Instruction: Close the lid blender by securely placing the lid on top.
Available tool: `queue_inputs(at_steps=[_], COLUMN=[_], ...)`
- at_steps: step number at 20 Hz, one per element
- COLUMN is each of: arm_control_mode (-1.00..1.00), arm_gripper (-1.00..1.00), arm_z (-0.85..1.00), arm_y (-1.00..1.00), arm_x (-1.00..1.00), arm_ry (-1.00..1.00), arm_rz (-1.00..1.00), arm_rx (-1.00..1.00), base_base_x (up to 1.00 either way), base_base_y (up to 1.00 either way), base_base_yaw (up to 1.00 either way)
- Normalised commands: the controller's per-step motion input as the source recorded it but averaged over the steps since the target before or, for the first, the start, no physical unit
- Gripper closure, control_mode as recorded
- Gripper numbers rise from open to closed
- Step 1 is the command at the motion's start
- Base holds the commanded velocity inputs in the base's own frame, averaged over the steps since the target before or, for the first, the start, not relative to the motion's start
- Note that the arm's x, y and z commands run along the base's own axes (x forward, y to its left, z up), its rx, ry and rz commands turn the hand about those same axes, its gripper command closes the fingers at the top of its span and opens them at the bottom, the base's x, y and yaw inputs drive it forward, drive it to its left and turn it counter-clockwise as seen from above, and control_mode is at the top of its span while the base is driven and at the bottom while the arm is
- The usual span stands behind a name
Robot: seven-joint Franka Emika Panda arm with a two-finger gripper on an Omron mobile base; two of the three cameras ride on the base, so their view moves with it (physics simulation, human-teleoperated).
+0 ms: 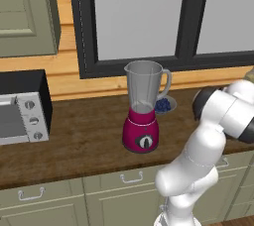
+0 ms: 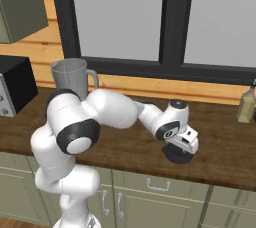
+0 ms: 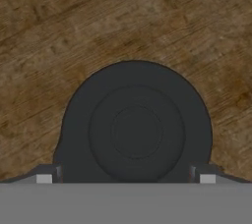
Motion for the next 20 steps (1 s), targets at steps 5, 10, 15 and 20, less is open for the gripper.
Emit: queue_inputs(at_steps=[5, 10, 15, 20], arm_control_mode=[-1.0, -1.0, -1.0, -1.0], arm_gripper=[-1.0, -1.0, -1.0, -1.0], arm_z=[-0.16, -0.14, -0.12, -0.13], arm_y=[-0.12, -0.15, -0.1, -0.03], arm_x=[0.05, 0.06, 0.1, 0.12], arm_ry=[0.0, 0.0, 0.0, 0.0], arm_rz=[0.01, 0.0, 0.0, 0.0], arm_rx=[0.01, 0.02, 0.01, 0.0], base_base_x=[0.0, 0.0, 0.0, 0.0], base_base_y=[0.0, 0.0, 0.0, 0.0], base_base_yaw=[0.0, 0.0, 0.0, 0.0])
